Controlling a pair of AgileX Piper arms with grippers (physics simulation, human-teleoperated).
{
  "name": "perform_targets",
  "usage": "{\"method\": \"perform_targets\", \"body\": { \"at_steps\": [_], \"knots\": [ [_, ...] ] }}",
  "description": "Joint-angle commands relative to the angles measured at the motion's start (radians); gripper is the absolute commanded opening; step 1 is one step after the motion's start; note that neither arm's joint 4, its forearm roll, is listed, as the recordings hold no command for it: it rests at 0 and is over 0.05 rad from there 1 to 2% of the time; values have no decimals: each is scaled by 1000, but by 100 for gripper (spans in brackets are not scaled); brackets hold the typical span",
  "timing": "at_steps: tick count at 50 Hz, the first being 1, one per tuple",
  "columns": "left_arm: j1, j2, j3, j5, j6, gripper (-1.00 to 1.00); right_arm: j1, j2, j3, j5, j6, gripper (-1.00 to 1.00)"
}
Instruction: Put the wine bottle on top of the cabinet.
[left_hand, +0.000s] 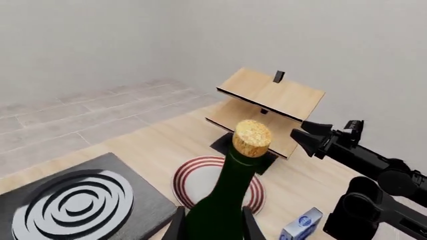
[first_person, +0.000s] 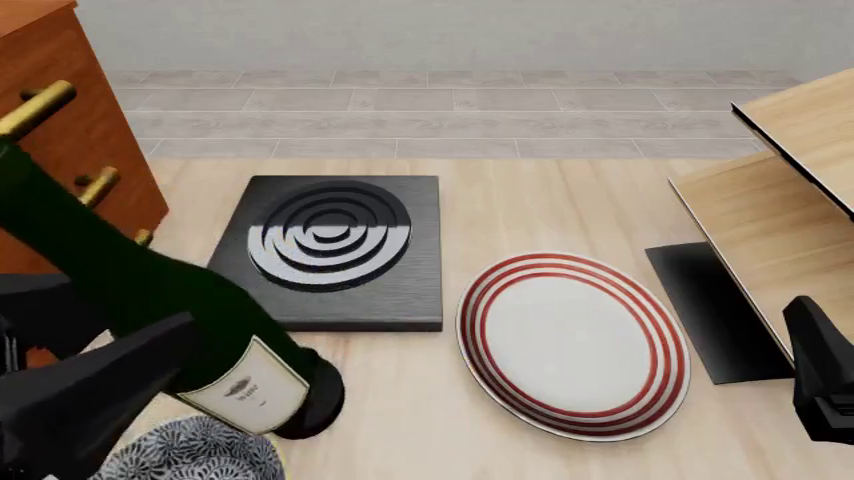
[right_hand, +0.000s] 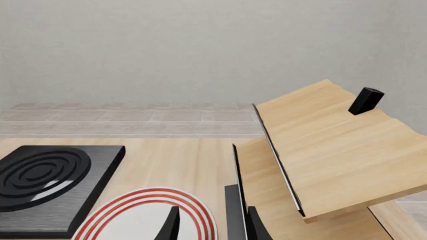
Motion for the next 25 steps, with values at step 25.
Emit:
{"method": "perform_targets", "body": {
  "at_steps": [25],
  "knots": [
    [252,-282,-214,402,51,-100,0,0,0,0,0,100]
  ]
}}
